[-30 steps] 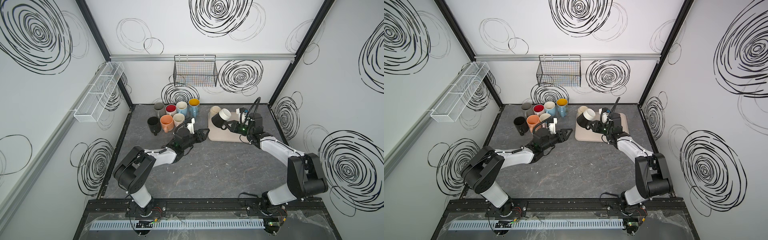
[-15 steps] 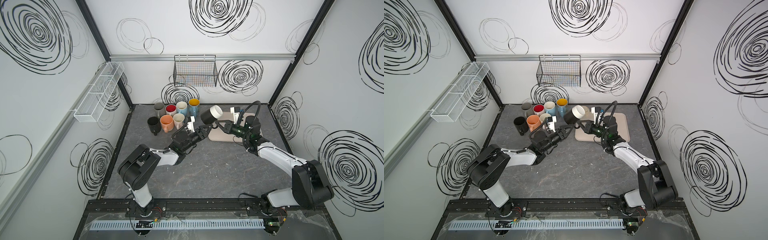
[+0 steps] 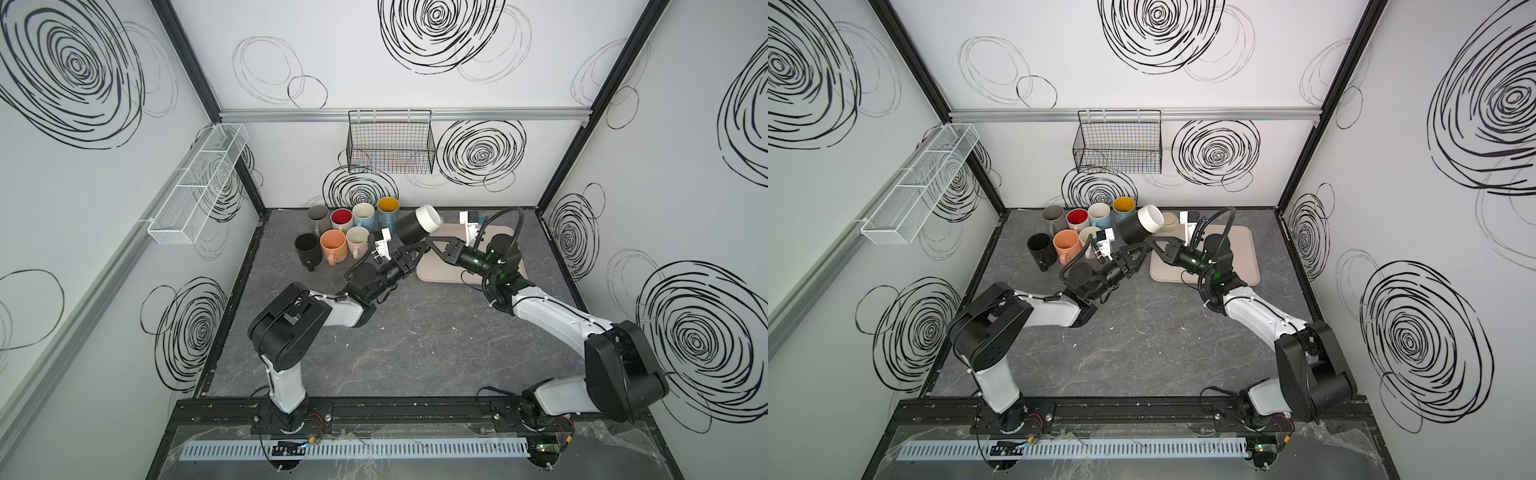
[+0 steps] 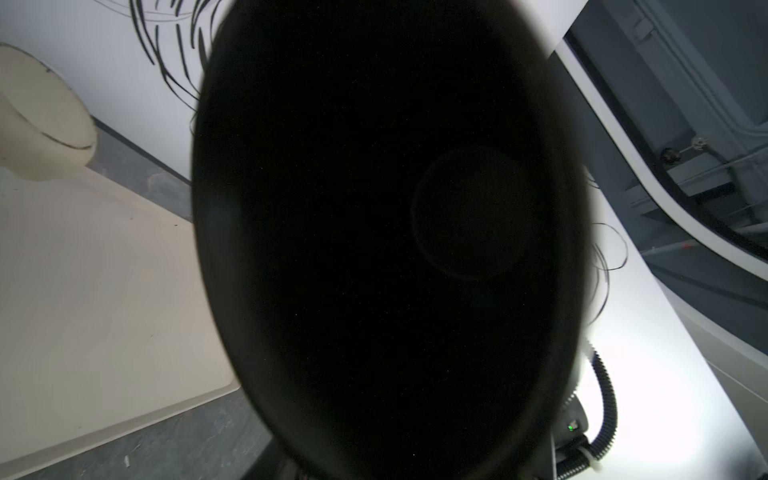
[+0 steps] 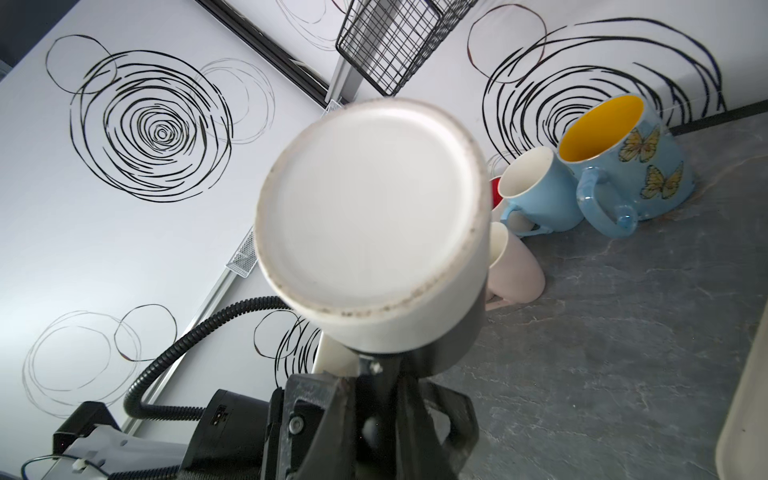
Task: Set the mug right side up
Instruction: 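Move the left gripper onto the black-and-white mug held by the right gripper, then close the left gripper on the mug while the right gripper opens and withdraws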
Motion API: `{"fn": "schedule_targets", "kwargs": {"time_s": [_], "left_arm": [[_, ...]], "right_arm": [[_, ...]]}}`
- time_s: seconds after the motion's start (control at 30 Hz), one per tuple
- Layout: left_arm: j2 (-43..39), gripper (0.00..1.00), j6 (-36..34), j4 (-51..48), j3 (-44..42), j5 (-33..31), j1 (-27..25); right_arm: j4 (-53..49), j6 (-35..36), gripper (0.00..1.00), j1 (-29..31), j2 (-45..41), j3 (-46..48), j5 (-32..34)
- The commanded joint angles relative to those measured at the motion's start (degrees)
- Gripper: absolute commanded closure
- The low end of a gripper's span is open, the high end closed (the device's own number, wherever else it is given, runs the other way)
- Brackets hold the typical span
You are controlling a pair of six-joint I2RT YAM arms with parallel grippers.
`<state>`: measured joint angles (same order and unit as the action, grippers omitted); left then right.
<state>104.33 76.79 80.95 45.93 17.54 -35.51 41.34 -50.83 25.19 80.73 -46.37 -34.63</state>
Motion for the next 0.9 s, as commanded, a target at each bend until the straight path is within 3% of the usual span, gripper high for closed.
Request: {"fn": "schedule_targets", "kwargs": {"time_s": [0.0, 0.17, 0.33, 0.37, 0.7, 0.87], "left_arm": [[0.9, 0.54, 3.2, 9.4, 1.8, 1.6, 0.7], [-1.2, 0.68, 2.8, 9.8, 1.8, 1.9, 1.2], [-3.1, 0.98, 2.1, 9.3, 1.1, 2.5, 1.8], [-3.6, 1.0, 1.7, 8.6, 0.8, 2.5, 1.9], [-7.8, 1.0, -7.5, -5.2, -0.2, 1.5, 2.8], [-11.0, 1.0, -18.8, -27.6, 0.9, -2.9, 5.1]], "right_arm": [[10.2, -3.0, 1.0, 0.5, -2.0, 0.0, -0.3], [9.5, -4.6, 1.0, 0.4, -1.1, -0.2, -0.5], [2.4, -3.1, 0.99, 0.0, -1.2, -1.0, 1.1], [-0.3, -2.1, 0.94, 0.1, -1.3, -1.5, 1.8], [-19.3, 7.7, 0.57, -0.1, -3.6, -5.0, 6.9], [-23.2, 10.3, 0.5, -1.3, -3.1, -5.4, 8.1]]}}
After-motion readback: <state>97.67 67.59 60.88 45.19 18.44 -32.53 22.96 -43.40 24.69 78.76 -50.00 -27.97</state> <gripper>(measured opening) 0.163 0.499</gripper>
